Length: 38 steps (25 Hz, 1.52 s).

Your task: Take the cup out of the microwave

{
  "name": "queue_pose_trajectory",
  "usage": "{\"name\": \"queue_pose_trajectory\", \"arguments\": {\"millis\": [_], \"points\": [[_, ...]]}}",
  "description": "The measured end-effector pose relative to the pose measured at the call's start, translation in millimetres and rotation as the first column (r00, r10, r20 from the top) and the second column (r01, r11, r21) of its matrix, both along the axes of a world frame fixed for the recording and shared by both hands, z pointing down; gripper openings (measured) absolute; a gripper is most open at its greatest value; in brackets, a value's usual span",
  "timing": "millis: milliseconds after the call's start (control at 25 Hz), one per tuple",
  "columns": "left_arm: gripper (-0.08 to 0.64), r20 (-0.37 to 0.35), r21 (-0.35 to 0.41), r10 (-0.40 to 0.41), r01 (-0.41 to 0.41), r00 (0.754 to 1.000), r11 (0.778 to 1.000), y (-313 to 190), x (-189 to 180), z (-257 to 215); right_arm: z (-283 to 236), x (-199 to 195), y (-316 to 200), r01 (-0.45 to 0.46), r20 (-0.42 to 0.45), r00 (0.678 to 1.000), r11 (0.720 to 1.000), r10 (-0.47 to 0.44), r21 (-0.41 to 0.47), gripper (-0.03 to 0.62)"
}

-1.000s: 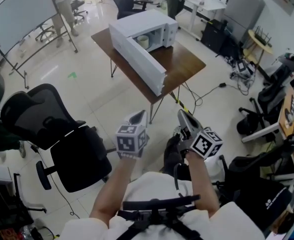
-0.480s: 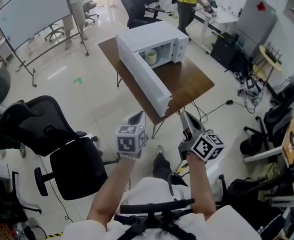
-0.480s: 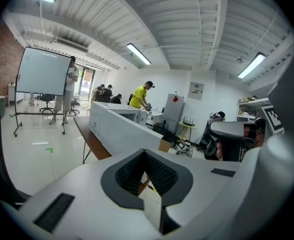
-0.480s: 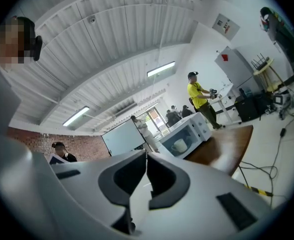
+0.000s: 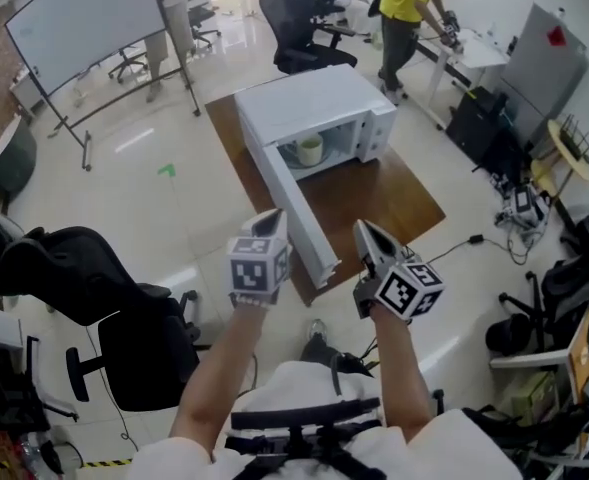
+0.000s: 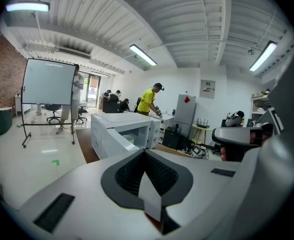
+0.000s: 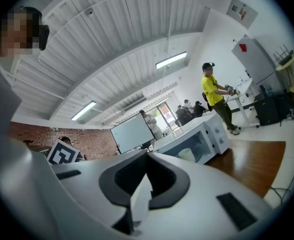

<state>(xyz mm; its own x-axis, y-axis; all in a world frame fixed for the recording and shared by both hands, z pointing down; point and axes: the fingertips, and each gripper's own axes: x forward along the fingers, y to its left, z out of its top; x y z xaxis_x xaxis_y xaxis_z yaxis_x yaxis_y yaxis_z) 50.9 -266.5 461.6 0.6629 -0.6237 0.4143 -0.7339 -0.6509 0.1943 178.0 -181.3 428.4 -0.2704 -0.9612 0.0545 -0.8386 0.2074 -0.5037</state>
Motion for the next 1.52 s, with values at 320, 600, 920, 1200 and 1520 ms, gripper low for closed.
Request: {"name": "queue_pose_trajectory", "arguments": {"millis": [320,600,920,1200,1520], "points": [[-0.008,0.067,0.006,0.0,0.0,0.998,1.0,-67,46,-6,29,21,-102,0.148,-0.036,0.988,0.988,-0.15,-0.054,0.031],[-0.008,0.131,0.005,-0.048,0.048,0.99,0.999,-113,48,-3,54,21,-164,0.203,-0.041,0.977,0.975,-0.208,-0.09,0.032],[-0.008,0.19,-0.019,0.0,0.004,0.982,1.0,-154,53,12,100,32,-233,0.155,-0.109,0.978,0.972,-0.176,-0.176,0.067],[-0.008,0.214,-0.051,0.078,-0.068,0.974,0.996,-175,73,27,137,34,-284,0.115,-0.182,0.969,0.954,-0.169,-0.275,0.291],[-0.008,0.223,-0.074,0.096,-0.081,0.97,0.994,-195,75,34,179,35,-330,0.084,-0.254,0.949,0.928,-0.185,-0.363,0.525]]}}
